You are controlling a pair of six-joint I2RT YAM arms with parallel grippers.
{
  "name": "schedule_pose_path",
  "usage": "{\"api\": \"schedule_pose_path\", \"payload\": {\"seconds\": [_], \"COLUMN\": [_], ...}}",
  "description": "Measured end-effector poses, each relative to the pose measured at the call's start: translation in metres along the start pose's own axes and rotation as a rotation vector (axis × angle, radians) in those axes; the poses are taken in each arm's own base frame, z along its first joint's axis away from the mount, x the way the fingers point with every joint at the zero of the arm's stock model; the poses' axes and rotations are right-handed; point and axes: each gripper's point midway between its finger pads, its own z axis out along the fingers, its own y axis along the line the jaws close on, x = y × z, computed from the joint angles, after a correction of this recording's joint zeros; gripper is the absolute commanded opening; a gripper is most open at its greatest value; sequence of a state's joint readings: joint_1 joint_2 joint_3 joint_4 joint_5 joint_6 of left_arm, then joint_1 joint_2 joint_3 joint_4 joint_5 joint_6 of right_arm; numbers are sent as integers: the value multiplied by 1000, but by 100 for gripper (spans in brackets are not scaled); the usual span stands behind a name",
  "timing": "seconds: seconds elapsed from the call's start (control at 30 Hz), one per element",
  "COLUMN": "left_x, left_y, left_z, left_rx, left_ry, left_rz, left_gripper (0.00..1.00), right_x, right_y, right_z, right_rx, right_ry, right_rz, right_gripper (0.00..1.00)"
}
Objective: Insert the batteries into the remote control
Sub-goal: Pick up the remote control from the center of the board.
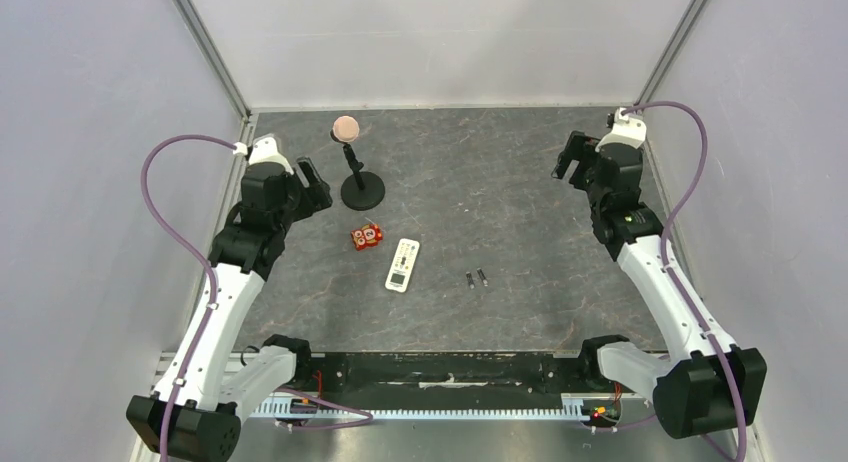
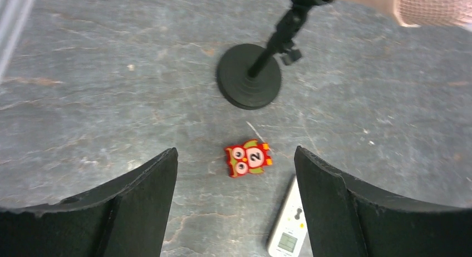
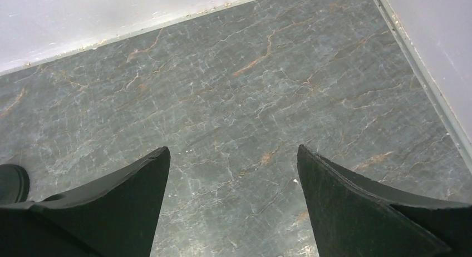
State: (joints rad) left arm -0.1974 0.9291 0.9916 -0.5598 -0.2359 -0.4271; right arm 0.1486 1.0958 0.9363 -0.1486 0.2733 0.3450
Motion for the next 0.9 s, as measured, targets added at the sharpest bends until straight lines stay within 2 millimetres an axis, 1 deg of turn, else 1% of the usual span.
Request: {"api": "schedule_pose_path", "payload": {"seconds": [0.07,0.2,0.3,0.4,0.5,0.53,0.6,0.7,0.73,0.83,0.9], "left_x": [2,8,27,58,95,112,143,179,189,209,220], "left_y": [-10,-26,-45,-64,-76,-81,-92,-101,-101,-100,-101], "left_z": [-1,1,4,6,9,7,0,-6,-5,-2,-2], "left_rx": [55,145,263,384,433,449,483,498,485,443,412], "left_ry": [14,41,99,193,286,316,372,432,438,432,423], "left_rz": [-3,-10,-15,-37,-33,-17,19,61,78,140,194], "left_gripper": [83,83,82,80,80,80,79,79,79,80,81], "right_x": [3,19,30,40,57,67,80,101,106,118,122], "right_y": [0,0,3,8,14,15,17,19,19,19,18], "right_z": [1,2,2,1,-1,-2,-4,-8,-9,-12,-13], "right_rx": [0,-7,-29,-66,-108,-119,-134,-149,-151,-156,-151], "right_ry": [-1,29,58,85,129,153,186,237,251,285,298], "right_rz": [18,37,40,42,54,61,70,83,86,93,98], "right_gripper": [87,88,88,88,87,86,86,86,86,86,86]}}
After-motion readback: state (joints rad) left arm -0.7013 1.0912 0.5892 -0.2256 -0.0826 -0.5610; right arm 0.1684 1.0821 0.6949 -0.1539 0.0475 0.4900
